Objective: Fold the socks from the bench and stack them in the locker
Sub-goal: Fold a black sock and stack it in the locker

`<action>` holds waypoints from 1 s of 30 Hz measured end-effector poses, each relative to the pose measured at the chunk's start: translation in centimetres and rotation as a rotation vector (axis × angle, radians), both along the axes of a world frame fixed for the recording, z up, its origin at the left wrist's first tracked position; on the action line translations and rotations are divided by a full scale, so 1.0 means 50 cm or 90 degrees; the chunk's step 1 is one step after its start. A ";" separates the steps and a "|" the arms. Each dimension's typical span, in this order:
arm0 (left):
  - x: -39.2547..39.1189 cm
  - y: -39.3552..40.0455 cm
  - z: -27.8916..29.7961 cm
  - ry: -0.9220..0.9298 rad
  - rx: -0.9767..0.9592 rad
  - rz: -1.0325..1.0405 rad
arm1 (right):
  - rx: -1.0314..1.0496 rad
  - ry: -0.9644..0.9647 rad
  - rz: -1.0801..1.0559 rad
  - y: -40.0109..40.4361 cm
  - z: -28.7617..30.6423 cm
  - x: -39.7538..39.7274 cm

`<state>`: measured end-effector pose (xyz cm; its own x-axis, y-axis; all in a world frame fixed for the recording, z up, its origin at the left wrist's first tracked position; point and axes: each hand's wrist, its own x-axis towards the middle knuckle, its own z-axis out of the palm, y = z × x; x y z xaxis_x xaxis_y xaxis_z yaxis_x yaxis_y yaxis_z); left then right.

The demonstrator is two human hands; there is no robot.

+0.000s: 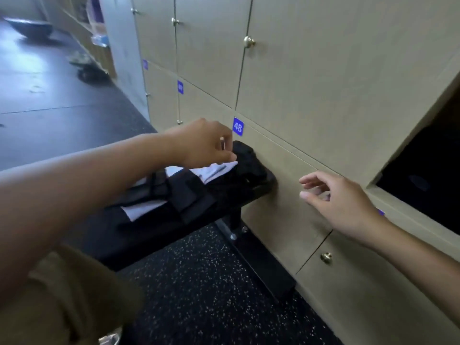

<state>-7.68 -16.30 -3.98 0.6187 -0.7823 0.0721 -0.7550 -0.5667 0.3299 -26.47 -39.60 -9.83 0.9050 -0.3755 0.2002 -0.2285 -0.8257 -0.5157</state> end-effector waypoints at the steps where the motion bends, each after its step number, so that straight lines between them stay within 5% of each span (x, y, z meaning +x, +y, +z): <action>1: 0.014 0.022 -0.001 0.014 -0.001 0.018 | -0.005 -0.001 0.009 0.011 0.001 0.016; 17: 0.182 0.234 -0.083 0.173 0.231 0.135 | 0.014 0.081 0.137 0.208 -0.064 0.211; 30: 0.200 0.231 -0.112 0.173 0.234 0.124 | 0.039 0.159 0.085 0.271 -0.105 0.291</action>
<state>2.31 -4.73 -9.60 0.7143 -0.5932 -0.3714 -0.5376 -0.8048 0.2515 -11.92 -26.07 -15.10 0.9658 -0.2536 -0.0540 -0.2452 -0.8258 -0.5078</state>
